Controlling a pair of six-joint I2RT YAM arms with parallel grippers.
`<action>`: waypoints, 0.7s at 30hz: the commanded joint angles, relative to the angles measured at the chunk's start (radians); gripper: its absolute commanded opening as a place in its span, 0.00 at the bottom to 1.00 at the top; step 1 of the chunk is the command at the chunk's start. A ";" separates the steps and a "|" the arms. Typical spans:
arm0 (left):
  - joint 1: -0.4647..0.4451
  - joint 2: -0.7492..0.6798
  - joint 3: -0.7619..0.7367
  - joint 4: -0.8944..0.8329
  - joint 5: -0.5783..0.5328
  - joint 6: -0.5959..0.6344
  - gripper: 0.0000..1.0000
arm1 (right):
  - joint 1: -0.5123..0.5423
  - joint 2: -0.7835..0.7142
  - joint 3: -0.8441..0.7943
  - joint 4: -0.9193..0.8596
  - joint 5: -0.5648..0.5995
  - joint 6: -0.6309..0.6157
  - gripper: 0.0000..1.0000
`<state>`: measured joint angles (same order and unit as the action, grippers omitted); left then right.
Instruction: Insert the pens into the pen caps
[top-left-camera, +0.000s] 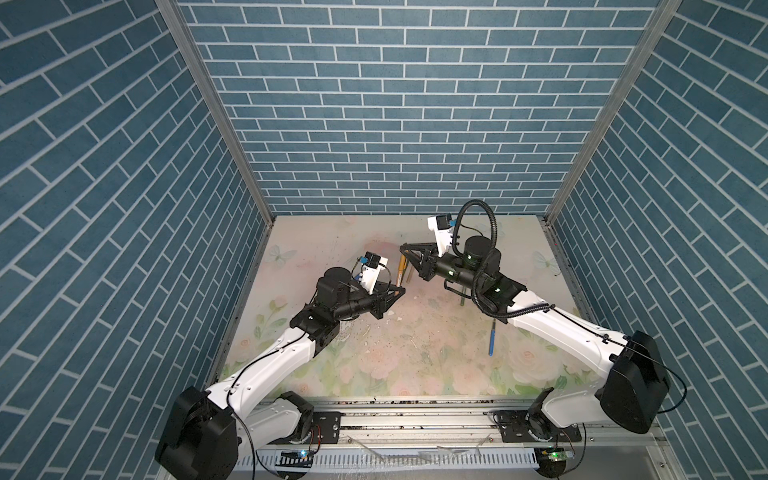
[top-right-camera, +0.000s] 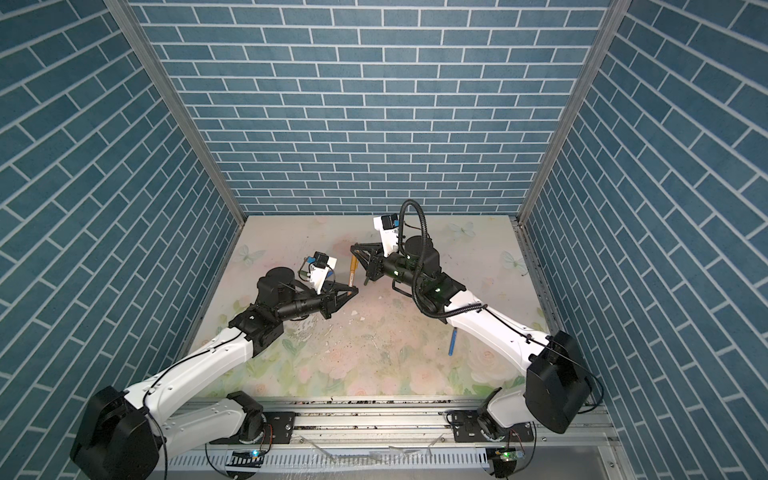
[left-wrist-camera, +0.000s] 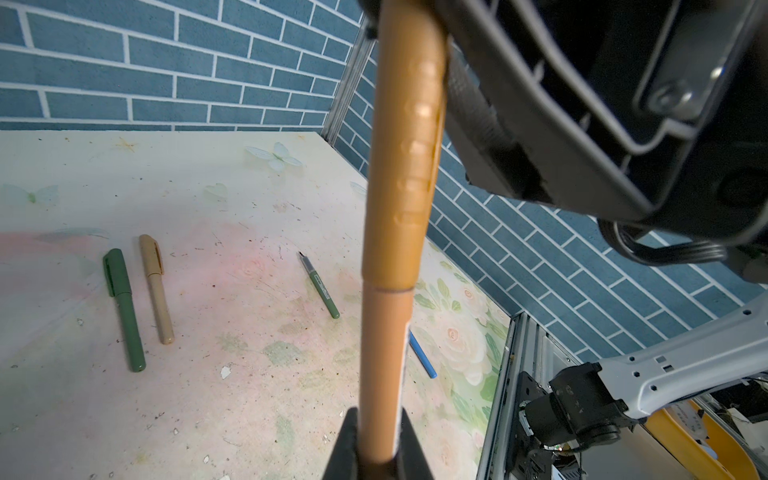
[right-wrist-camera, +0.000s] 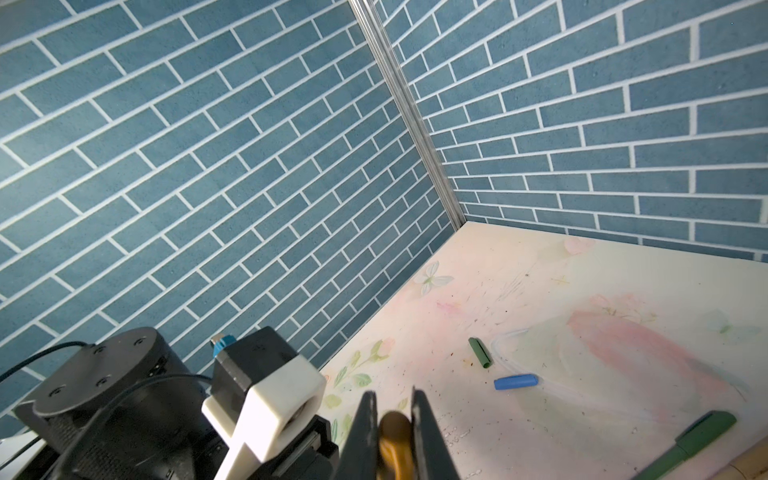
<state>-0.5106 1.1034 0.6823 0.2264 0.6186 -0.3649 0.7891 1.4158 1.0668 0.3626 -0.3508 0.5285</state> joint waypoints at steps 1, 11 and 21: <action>0.083 -0.059 0.072 0.336 -0.172 -0.085 0.00 | 0.081 0.044 -0.129 -0.303 -0.190 0.032 0.06; 0.087 -0.010 0.085 0.348 -0.117 -0.109 0.00 | 0.099 0.012 -0.071 -0.342 -0.145 -0.005 0.07; 0.041 0.047 0.099 0.320 -0.070 -0.082 0.00 | 0.067 -0.098 0.206 -0.427 0.114 -0.170 0.43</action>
<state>-0.4629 1.1450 0.7490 0.4370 0.5888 -0.4339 0.8528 1.3659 1.2118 0.0490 -0.2687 0.4431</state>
